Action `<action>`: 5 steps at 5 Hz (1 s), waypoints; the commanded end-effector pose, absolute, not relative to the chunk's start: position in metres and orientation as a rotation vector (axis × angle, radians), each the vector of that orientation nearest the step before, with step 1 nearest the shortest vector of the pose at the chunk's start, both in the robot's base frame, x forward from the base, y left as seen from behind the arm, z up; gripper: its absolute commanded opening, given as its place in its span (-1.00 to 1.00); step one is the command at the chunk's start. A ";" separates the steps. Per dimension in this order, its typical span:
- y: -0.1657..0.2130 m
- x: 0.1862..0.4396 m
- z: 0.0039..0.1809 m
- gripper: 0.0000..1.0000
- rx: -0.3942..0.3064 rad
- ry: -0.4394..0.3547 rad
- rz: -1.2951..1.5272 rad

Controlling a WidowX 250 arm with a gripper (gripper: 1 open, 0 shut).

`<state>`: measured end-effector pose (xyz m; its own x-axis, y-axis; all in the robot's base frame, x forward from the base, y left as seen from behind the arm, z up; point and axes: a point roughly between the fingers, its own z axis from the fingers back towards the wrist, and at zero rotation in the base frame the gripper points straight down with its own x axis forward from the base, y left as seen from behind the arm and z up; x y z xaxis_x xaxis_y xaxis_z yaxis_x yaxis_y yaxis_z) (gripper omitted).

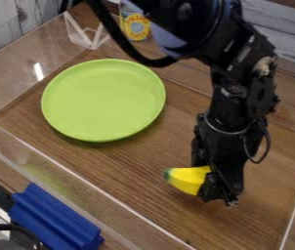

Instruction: Put the banana in the green plate

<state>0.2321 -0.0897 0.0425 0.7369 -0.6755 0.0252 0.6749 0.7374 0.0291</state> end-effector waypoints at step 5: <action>-0.076 0.242 0.083 -1.00 0.056 -0.084 -0.711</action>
<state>0.2331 -0.0753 0.0667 0.7549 -0.6559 -0.0032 0.6551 0.7537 0.0530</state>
